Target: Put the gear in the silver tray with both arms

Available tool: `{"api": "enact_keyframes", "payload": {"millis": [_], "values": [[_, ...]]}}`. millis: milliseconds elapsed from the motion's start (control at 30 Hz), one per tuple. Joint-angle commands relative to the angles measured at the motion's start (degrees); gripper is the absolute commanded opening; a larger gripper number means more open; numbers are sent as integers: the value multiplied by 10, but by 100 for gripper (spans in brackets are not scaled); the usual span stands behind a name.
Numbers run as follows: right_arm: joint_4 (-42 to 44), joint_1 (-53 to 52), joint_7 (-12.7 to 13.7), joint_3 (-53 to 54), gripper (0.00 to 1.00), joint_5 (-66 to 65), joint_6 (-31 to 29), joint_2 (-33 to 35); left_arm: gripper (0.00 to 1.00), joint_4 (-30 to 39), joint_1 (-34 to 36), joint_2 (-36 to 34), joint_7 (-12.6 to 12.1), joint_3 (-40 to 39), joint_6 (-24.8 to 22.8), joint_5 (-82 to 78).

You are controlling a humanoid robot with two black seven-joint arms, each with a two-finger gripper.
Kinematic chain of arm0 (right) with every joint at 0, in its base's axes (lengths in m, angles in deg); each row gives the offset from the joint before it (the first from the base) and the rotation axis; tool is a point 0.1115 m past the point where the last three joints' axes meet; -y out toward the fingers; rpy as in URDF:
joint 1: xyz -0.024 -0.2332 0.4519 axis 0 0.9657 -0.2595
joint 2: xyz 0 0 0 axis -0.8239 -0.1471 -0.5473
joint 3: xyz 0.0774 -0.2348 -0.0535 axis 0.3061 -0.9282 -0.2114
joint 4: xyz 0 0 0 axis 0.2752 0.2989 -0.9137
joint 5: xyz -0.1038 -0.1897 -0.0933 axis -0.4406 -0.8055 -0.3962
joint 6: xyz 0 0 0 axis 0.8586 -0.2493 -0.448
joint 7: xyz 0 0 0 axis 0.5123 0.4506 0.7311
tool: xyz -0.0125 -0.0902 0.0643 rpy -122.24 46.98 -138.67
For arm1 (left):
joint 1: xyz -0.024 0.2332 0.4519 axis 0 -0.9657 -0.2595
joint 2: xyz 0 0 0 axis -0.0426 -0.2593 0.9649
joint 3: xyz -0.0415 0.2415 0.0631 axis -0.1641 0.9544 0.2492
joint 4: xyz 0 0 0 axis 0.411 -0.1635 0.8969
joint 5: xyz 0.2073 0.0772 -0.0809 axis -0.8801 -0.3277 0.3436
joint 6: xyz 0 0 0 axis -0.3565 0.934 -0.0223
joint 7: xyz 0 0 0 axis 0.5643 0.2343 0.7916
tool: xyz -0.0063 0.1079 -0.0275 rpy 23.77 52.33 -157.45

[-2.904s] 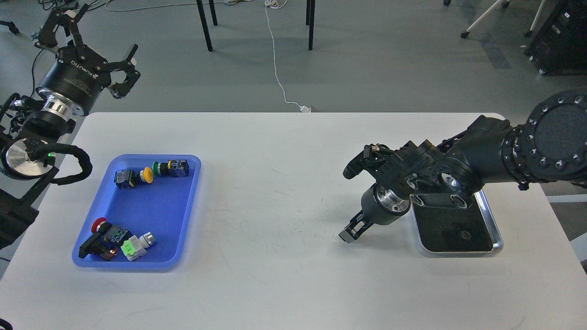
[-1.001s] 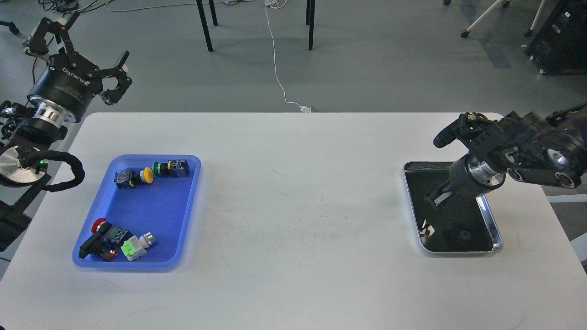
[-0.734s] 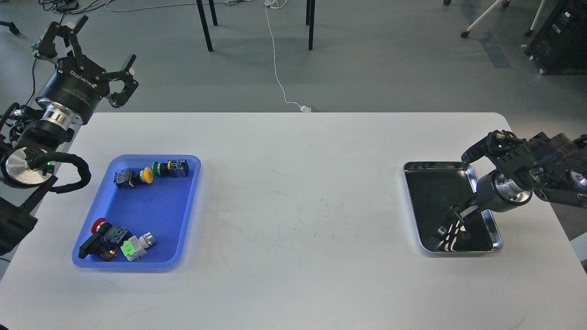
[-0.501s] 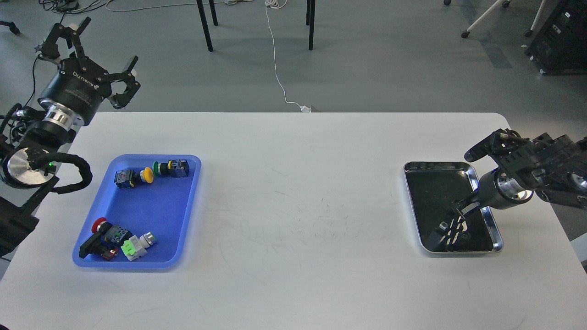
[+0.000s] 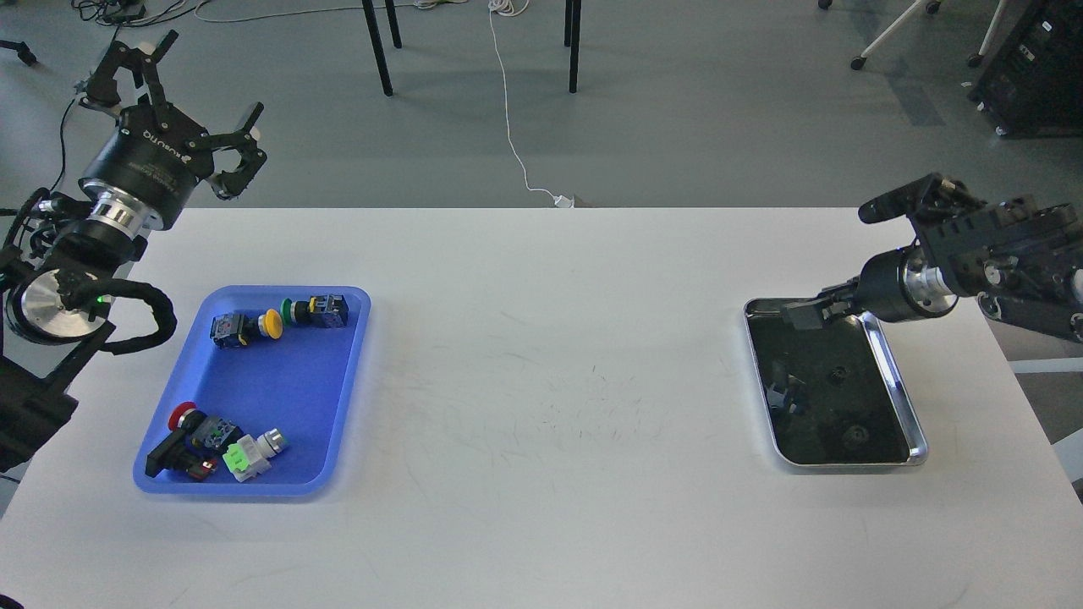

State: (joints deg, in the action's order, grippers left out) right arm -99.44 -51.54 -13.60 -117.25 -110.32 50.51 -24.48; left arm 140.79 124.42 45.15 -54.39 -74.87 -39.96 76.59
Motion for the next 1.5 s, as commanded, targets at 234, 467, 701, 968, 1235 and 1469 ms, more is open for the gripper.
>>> {"api": "enact_keyframes", "payload": {"millis": [234,467,701,968,1235,1469], "values": [[19,124,5,422,99,126,19,37,98,-22,16,58,-1,1,12,-3],[56,223,4,641,99,197,50,-20,98,-29,16,109,0,0,27,1],[58,281,3,752,99,427,46,-25,98,-75,48,136,0,-2,27,4],[160,280,43,837,99,601,21,-76,98,-148,69,159,0,-5,18,5],[203,337,91,937,99,712,-40,-130,98,-175,69,179,1,-9,19,6],[195,407,90,954,99,716,-70,-135,98,-175,71,184,7,-10,25,6]]}}
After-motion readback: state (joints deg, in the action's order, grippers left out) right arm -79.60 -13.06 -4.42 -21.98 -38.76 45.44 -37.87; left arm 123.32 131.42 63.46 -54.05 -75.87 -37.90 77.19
